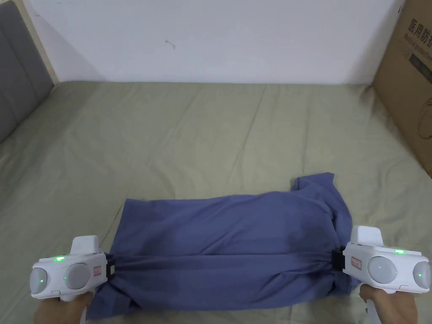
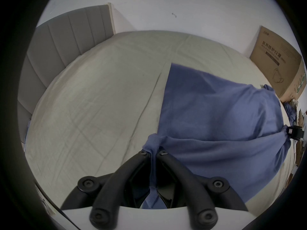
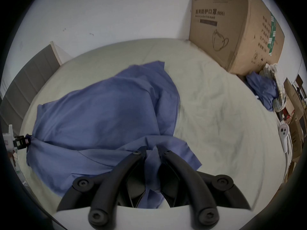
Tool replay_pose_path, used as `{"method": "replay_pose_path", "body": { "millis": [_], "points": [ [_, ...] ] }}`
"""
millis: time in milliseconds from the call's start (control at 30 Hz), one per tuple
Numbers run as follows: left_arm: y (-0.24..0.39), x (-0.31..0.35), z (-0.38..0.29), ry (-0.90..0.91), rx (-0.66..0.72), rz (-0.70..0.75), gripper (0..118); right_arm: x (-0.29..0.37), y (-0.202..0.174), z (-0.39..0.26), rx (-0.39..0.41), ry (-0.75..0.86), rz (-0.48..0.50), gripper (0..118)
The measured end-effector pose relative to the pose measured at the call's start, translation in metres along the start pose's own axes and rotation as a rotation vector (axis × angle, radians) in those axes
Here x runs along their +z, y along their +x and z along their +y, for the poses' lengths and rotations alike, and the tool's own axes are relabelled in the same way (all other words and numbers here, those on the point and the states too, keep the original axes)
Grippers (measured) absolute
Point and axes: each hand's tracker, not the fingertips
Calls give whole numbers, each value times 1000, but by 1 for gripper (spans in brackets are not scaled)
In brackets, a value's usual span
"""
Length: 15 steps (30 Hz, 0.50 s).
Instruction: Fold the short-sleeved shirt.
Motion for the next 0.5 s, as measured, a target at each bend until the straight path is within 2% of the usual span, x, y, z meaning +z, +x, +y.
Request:
{"method": "replay_pose_path", "body": {
  "millis": [133, 167, 200, 233, 267, 300, 333, 367, 400, 500],
  "points": [
    [6, 4, -2, 4, -22, 18, 5, 12, -11, -7, -22, -2, -7, 11],
    [5, 8, -1, 5, -22, 11, 10, 17, -12, -7, -23, 4, -8, 12],
    [5, 12, 1, 3, -19, 10, 20, 24, -11, -6, -23, 13, -8, 16],
    [4, 18, 4, 5, -11, 1, 34, 32, -12, -6, -20, 33, -11, 26],
    [3, 28, 5, 24, 14, -18, 55, 43, -12, -7, -17, 65, -11, 39],
    [2, 39, 6, 58, 38, -34, 81, 56, -13, -7, -19, 116, 3, 57],
    [2, 52, 7, 100, 56, -49, 93, 69, -9, -5, -28, 157, 20, 69],
    [2, 67, 7, 145, 74, -67, 99, 84, -8, -5, -38, 196, 25, 78],
    [2, 82, 7, 189, 86, -76, 99, 99, -8, -5, -44, 237, 31, 84],
    [5, 131, 5, 299, 113, -94, 99, 149, -3, -5, -39, 362, 47, 84]
  ]
}}
